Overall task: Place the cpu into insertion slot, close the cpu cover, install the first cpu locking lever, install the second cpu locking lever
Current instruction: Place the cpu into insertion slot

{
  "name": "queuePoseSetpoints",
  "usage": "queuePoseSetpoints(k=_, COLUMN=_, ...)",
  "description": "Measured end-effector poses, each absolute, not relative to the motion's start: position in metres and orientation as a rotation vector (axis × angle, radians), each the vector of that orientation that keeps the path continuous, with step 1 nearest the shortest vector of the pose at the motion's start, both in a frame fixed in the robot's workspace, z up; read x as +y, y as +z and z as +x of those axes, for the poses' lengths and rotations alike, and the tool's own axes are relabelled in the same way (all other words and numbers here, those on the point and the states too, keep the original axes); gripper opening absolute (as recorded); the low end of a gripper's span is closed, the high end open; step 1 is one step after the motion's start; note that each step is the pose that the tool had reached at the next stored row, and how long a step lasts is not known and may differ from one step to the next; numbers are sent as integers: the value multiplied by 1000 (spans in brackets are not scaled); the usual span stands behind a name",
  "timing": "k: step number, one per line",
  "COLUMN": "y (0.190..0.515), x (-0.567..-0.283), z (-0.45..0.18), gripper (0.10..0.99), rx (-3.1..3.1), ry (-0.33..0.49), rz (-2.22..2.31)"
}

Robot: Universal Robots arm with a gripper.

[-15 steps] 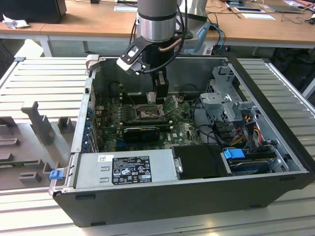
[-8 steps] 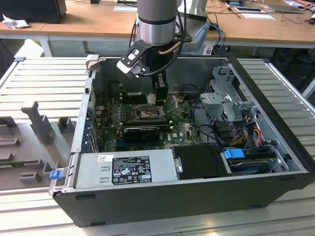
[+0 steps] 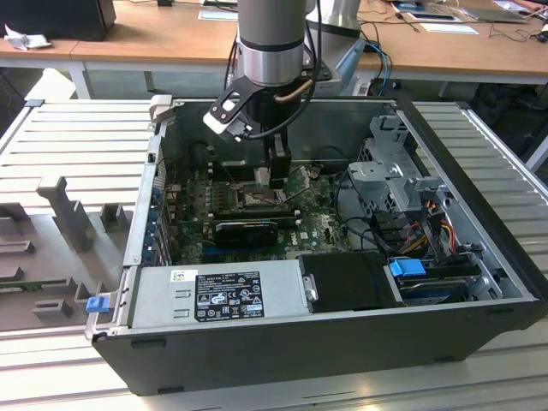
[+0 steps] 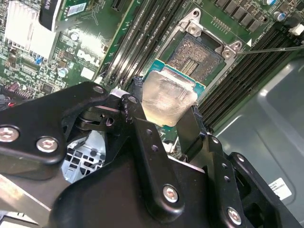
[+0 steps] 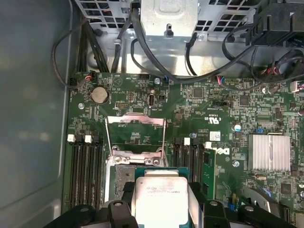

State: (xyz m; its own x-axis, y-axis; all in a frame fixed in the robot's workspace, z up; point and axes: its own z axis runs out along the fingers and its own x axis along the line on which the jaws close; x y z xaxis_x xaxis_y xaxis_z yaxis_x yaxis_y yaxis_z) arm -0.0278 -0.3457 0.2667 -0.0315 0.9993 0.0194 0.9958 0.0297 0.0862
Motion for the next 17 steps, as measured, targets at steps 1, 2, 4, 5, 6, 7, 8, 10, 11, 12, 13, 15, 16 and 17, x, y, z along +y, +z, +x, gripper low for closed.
queuePoseSetpoints(k=1, y=263, x=-345, z=-28, gripper=529, rx=2210, ry=116, rz=2164)
queuePoseSetpoints(k=2, y=262, x=-345, z=-28, gripper=529, rx=2206, ry=116, rz=2168)
queuePoseSetpoints(k=4, y=261, x=-345, z=-28, gripper=529, rx=2204, ry=116, rz=2170)
queuePoseSetpoints(k=5, y=260, x=-345, z=-28, gripper=529, rx=2204, ry=116, rz=2170)
queuePoseSetpoints(k=6, y=258, x=-345, z=-28, gripper=529, rx=2204, ry=116, rz=2170)
queuePoseSetpoints(k=7, y=257, x=-345, z=-28, gripper=529, rx=2204, ry=116, rz=2170)
queuePoseSetpoints(k=8, y=257, x=-345, z=-28, gripper=529, rx=2205, ry=119, rz=2171)
queuePoseSetpoints(k=10, y=255, x=-345, z=-28, gripper=529, rx=2206, ry=121, rz=2172)
queuePoseSetpoints(k=11, y=254, x=-345, z=-28, gripper=529, rx=2206, ry=121, rz=2172)
queuePoseSetpoints(k=12, y=252, x=-345, z=-30, gripper=529, rx=2206, ry=122, rz=2172)
queuePoseSetpoints(k=13, y=250, x=-344, z=-31, gripper=529, rx=2207, ry=122, rz=2172)
queuePoseSetpoints(k=15, y=247, x=-341, z=-31, gripper=529, rx=2209, ry=122, rz=2170)
queuePoseSetpoints(k=16, y=246, x=-339, z=-31, gripper=529, rx=2210, ry=122, rz=2169)
queuePoseSetpoints(k=17, y=244, x=-337, z=-31, gripper=529, rx=2212, ry=122, rz=2167)
